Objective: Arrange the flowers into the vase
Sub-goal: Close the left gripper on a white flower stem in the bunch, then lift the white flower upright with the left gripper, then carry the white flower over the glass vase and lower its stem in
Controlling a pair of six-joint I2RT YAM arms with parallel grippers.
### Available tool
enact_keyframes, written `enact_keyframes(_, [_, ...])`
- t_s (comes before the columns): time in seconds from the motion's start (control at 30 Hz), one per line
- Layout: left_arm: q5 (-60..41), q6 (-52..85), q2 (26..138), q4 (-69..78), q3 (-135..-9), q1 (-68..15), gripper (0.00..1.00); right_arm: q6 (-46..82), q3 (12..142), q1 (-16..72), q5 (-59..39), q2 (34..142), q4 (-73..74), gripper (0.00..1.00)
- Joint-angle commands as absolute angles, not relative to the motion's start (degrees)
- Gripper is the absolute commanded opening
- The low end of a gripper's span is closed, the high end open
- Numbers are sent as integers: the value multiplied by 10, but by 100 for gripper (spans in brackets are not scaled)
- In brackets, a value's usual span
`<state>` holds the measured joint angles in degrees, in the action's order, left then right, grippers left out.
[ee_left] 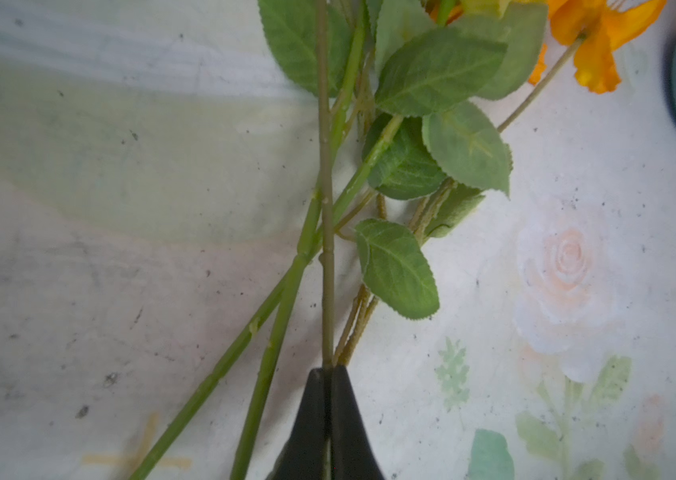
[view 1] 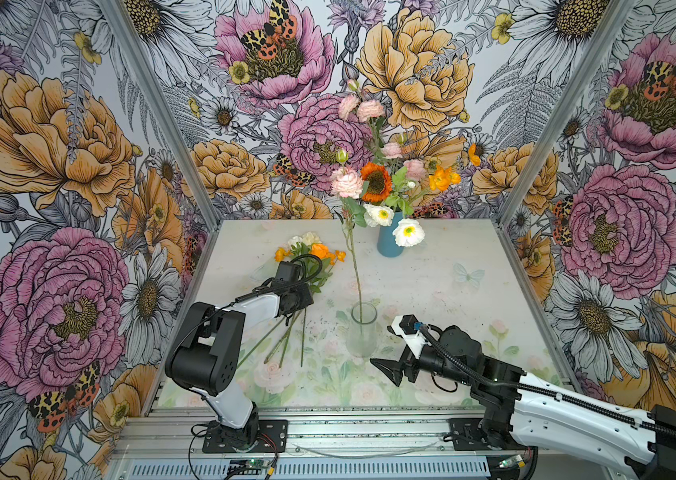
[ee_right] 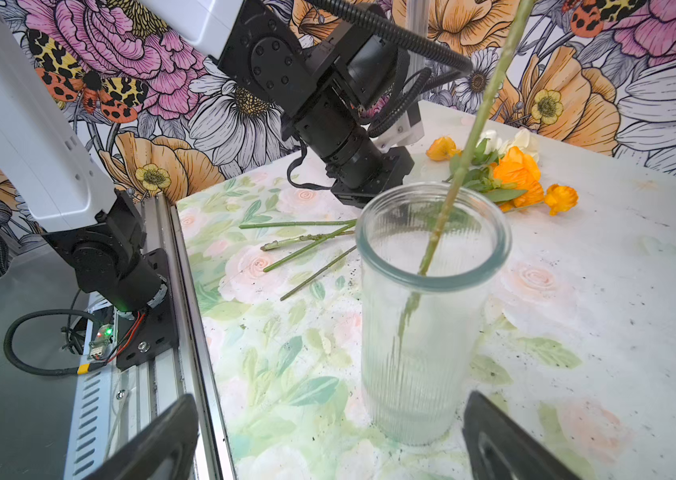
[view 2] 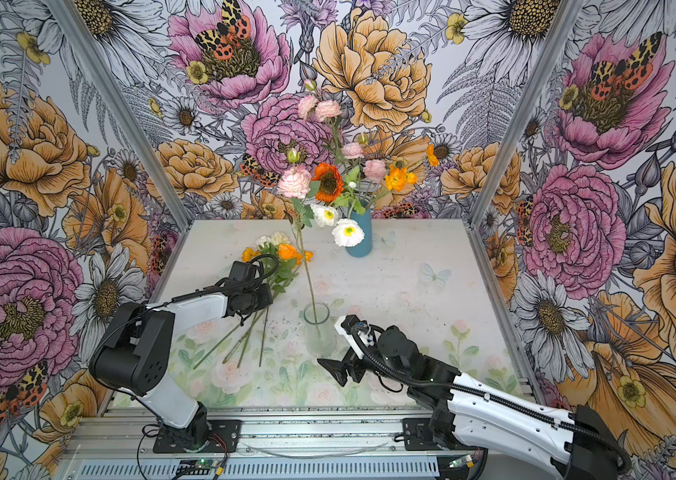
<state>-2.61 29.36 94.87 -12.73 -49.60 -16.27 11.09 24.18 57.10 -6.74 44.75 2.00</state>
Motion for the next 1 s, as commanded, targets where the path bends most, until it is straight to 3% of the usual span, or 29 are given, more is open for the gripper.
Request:
enact_keyframes(0.0, [-23, 275, 910, -121, -493, -158, 0, 118, 255, 575, -78, 449, 24, 100])
enact_keyframes(0.33, [-13, 275, 718, -169, -453, -157, 0, 117, 251, 575, -69, 422, 9, 99])
enact_keyframes(0.53, [10, 290, 533, -153, -409, -172, 0, 108, 254, 574, -26, 396, -21, 100])
enact_keyframes(0.77, [21, 212, 346, 56, -375, -309, 0, 100, 251, 566, -28, 379, -24, 100])
enact_keyframes(0.97, [36, 124, 359, 287, -362, -439, 0, 101, 259, 565, -47, 390, -23, 99])
